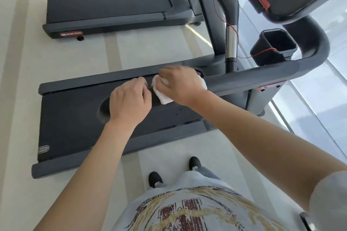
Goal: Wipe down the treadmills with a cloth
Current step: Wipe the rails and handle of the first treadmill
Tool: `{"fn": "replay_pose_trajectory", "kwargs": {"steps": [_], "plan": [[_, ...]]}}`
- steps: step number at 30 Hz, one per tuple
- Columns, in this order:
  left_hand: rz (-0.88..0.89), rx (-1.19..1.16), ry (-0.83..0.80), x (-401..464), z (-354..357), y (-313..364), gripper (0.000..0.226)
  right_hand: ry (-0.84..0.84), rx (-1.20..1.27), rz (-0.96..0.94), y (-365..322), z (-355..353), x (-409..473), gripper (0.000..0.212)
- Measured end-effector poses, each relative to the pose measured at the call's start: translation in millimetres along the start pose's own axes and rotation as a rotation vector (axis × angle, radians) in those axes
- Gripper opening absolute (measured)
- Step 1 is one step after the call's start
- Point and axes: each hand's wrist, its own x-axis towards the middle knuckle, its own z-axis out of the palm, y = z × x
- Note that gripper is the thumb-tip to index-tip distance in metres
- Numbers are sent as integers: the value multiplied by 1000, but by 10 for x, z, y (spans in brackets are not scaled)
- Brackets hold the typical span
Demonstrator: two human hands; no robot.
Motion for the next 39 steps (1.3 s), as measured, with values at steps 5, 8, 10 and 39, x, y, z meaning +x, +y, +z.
{"fn": "replay_pose_trajectory", "kwargs": {"steps": [5,8,10,39], "plan": [[58,132,11,40,94,69,35,10,-132,212,1003,-331,-222,43],[63,199,40,61,141,99,40,-3,-158,247,1134,-333,-210,40],[57,216,70,60,155,103,41,14,-154,225,982,-246,-155,38],[-48,234,324,260,1035,1510,36,328,21,-93,1706,-197,-295,35]]}}
